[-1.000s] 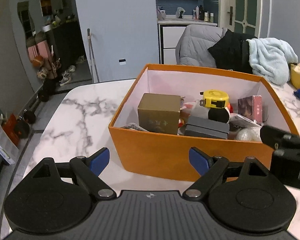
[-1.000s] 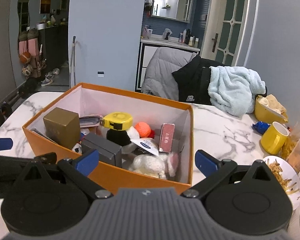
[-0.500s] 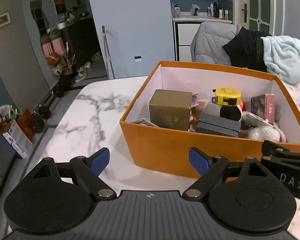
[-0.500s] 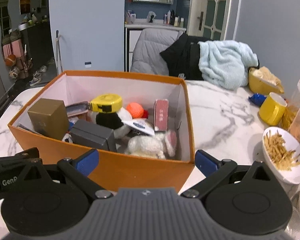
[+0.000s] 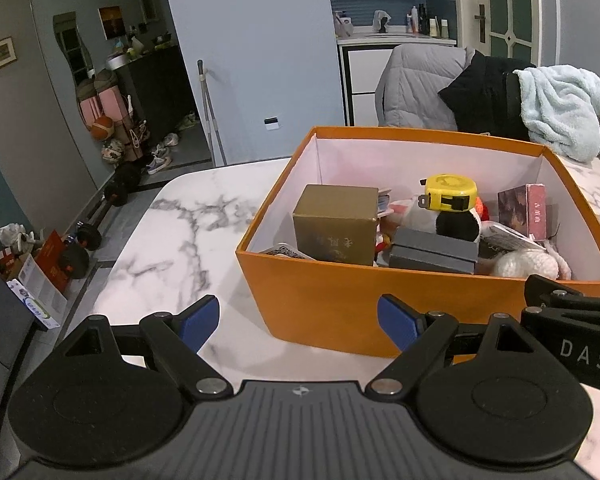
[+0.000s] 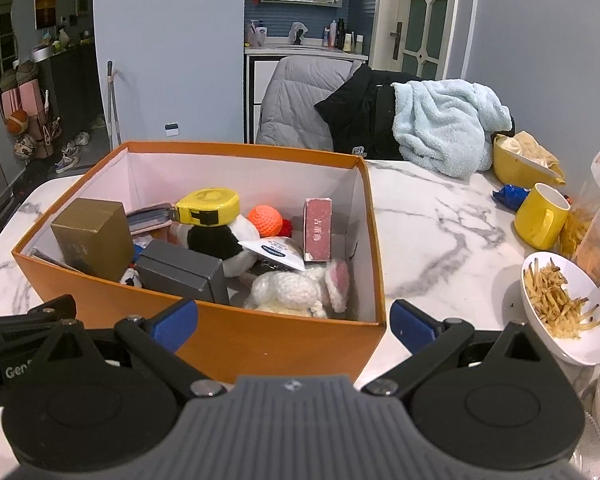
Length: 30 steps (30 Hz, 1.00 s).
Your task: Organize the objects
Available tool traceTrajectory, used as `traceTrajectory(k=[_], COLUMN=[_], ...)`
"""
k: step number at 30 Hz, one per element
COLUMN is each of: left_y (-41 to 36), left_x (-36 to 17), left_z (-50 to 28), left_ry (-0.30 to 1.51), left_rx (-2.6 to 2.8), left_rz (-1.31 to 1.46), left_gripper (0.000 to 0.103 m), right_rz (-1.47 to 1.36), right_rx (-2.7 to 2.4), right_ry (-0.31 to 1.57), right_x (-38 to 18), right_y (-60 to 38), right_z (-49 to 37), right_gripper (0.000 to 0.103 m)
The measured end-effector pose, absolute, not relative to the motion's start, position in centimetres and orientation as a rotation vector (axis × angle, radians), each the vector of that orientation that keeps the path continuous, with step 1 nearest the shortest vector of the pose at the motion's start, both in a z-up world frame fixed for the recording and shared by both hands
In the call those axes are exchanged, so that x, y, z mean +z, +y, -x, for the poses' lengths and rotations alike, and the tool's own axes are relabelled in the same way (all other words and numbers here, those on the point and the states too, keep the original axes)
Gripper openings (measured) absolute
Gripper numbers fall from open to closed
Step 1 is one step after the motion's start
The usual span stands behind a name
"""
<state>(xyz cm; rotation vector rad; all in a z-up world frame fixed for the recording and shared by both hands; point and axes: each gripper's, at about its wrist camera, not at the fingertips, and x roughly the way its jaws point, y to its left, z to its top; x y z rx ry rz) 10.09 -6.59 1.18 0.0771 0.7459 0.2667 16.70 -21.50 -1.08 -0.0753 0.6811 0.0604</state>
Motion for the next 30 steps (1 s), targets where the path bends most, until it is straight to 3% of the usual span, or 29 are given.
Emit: traceTrajectory(k=[30], left_y=[-6.45], left_x=[1.39], left_z=[-9.95], left_ry=[0.724], left_rx=[0.254], left_rz=[-0.087], left_gripper=[0.101], right_rz=[0.078], right_rx=[0.062], right_ry=[0.674], right_x=[-0.74], right_y=[-21.54], right_z=[-16.51], right_gripper=[0.102])
